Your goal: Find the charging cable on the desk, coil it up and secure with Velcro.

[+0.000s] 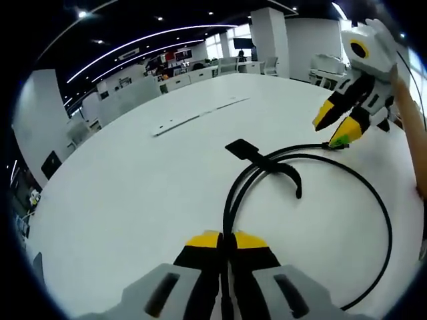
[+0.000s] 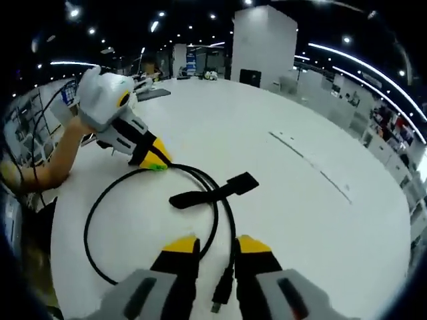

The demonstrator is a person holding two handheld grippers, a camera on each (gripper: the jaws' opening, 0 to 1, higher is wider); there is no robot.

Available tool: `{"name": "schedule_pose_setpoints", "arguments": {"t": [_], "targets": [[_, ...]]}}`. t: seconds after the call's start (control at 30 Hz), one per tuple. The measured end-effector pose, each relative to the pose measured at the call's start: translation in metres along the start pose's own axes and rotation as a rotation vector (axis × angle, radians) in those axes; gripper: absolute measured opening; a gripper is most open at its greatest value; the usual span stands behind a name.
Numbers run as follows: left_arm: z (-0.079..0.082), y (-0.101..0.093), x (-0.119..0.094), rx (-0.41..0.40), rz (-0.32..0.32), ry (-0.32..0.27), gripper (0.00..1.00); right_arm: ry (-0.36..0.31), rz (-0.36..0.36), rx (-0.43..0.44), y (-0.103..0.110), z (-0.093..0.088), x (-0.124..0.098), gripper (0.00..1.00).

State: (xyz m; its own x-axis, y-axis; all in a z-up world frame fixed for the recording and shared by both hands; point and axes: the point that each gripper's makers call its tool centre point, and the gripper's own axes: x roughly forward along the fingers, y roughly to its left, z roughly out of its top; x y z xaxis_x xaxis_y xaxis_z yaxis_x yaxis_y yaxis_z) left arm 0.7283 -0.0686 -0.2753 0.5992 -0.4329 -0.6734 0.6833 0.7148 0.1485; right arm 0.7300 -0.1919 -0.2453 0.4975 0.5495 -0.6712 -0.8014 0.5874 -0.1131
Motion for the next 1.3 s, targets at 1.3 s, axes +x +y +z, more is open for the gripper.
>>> {"name": "schedule_pose_setpoints", "arguments": {"t": [1.3], "targets": [[-0.007, 0.031, 0.000, 0.005, -0.027, -0.023, 0.06, -0.189, -0.083, -0.488, 0.014, 0.047, 0.056, 0.06]]}}
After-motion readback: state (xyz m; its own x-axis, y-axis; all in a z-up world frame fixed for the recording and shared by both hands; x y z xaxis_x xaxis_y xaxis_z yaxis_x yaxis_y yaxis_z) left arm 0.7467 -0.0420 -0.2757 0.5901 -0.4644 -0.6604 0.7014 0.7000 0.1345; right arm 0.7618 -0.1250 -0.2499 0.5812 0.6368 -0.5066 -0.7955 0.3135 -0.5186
